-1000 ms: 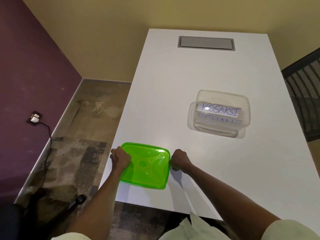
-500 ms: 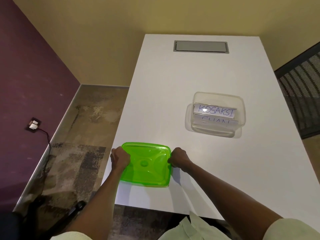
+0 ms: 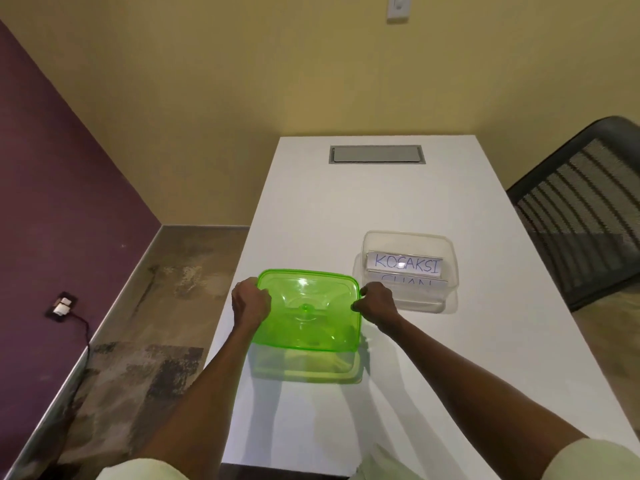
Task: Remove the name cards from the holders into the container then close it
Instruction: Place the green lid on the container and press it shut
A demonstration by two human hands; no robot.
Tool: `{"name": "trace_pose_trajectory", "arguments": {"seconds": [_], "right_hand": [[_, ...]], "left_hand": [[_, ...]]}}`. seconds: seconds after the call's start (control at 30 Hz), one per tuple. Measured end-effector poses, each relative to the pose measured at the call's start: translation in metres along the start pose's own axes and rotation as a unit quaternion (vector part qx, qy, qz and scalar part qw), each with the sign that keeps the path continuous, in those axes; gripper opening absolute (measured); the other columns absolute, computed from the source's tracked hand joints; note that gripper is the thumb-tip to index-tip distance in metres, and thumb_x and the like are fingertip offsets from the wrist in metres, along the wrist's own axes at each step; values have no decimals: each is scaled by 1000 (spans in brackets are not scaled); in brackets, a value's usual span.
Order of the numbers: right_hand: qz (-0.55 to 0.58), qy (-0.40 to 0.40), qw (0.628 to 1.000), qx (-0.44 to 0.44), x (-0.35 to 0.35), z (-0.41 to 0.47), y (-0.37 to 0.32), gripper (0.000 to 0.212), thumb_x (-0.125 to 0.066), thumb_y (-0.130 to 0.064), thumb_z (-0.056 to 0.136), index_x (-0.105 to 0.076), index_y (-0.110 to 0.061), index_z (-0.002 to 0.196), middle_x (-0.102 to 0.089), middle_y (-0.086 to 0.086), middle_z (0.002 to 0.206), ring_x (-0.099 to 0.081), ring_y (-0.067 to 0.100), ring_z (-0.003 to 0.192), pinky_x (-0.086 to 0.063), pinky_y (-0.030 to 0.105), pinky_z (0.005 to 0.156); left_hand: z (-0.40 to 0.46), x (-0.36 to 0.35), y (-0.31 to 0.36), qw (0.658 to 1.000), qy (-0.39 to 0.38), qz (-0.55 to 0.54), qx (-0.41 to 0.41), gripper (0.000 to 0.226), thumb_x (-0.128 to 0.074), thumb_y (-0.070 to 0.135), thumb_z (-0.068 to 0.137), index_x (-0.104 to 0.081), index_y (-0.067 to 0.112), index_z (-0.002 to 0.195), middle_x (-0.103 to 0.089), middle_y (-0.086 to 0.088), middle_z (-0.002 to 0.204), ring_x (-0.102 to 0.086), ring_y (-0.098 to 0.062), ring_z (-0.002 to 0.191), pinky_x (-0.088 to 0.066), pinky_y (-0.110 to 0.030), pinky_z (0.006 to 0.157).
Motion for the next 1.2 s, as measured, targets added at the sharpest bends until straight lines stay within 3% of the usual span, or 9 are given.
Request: {"name": "trace_pose_trajectory", "arguments": {"seconds": [0.07,0.2,0.33,0.57,0.73,0.83,0.97,1.13,1.2], "right_hand": [[9,26,1000,6,19,2,-1,40,-79,-10,67,-65,4,102,-67,19,107,-62,32,101,-50,34,79],[37,70,997,20,58,9,-3,46,-84,-17,65,-67,-6,106,-70,15,107,-63,30,104,-49,33,82],[88,103,991,18,97,18,-3,48,-85,-16,66,-68,-7,110,-70,15,108,-63,30,104,-49,33,83],[167,143,975,40,153,32,4,24,-79,-12,72,-74,-8,95,-74,11,98,-66,25,94,-46,26,75],[175,186,961,104,185,33,8,10,-76,-9,75,-74,-11,85,-73,1,84,-63,17,82,-46,25,74],[149,226,951,149,201,35,12,14,-66,0,76,-69,-14,75,-65,-15,71,-60,3,69,-40,22,68],[101,294,925,218,216,36,14,18,-63,5,75,-68,-13,76,-59,-12,75,-51,10,71,-33,13,58],[38,337,887,315,229,42,16,15,-68,2,78,-68,-12,83,-65,2,83,-52,21,79,-34,30,63],[27,344,876,338,232,44,18,19,-66,5,77,-68,-13,81,-64,0,82,-52,20,79,-39,32,64]], "left_hand": [[0,1,21,1000,7,-5,-17,12,-63,10,81,-66,-1,86,-68,-20,86,-58,-31,78,-41,-30,66],[-2,0,66,999,9,-32,-37,38,-64,16,86,-64,0,121,-66,-20,121,-61,-36,112,-48,-36,91],[-7,-3,109,993,35,-94,-56,41,-64,14,87,-62,1,127,-65,-17,126,-58,-34,120,-45,-36,99],[-19,-13,176,966,99,-230,-60,29,-50,20,96,-69,4,111,-71,-14,111,-62,-33,107,-46,-33,89],[-15,-22,209,944,109,-311,-16,46,-42,35,99,-53,7,64,-55,-9,68,-50,-29,76,-36,-32,68],[-7,-28,220,937,75,-341,20,45,-42,38,98,-68,8,76,-64,-11,79,-56,-27,77,-43,-31,74],[5,-37,223,900,-33,-426,87,32,-52,32,97,-57,8,77,-56,-13,79,-52,-23,63,-48,-32,70],[2,-41,231,841,-175,-479,178,41,-55,26,99,-43,6,133,-47,-22,121,-59,-42,104,-55,-51,88],[-2,-42,234,832,-201,-477,200,51,-60,20,96,-39,1,140,-43,-25,132,-60,-46,110,-59,-48,80]]}}
Point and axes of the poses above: each hand's wrist, its own z-axis towards the middle knuckle, its own x-axis out of the back of the hand, y = z × x, the point moved 1 cm from there along z, towards the middle knuckle
